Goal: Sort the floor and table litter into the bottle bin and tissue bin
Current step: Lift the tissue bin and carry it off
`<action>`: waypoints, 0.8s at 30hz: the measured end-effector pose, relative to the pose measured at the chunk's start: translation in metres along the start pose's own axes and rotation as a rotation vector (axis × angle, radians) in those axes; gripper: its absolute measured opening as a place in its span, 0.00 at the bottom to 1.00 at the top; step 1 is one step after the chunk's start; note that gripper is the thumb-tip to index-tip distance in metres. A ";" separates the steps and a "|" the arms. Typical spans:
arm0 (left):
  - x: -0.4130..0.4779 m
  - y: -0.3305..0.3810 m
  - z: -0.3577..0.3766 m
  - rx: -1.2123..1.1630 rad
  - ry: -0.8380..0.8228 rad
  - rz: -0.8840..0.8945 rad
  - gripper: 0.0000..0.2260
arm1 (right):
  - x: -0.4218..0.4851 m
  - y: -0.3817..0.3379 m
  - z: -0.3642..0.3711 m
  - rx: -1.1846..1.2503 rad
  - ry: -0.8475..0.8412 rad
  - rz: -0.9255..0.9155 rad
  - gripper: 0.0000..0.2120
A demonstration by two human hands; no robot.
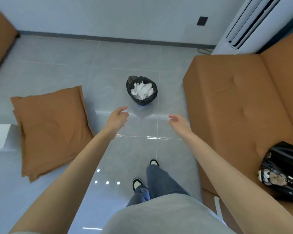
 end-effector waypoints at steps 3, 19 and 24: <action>0.062 0.017 -0.008 0.033 -0.049 -0.015 0.17 | 0.041 -0.032 0.011 0.011 0.015 0.047 0.18; 0.364 0.128 -0.039 0.273 -0.188 -0.067 0.17 | 0.258 -0.194 0.041 0.188 -0.002 0.323 0.18; 0.441 0.134 -0.025 0.425 -0.293 -0.090 0.18 | 0.299 -0.219 0.058 0.318 0.069 0.437 0.18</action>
Point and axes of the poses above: each hand's wrist, its own x-axis towards the middle knuckle, its own z-axis out of the palm, y = z × x, the point moved 2 cm from there along x, towards the middle knuckle, and after that the axes turned 9 degrees about z, right-handed, at the moved point
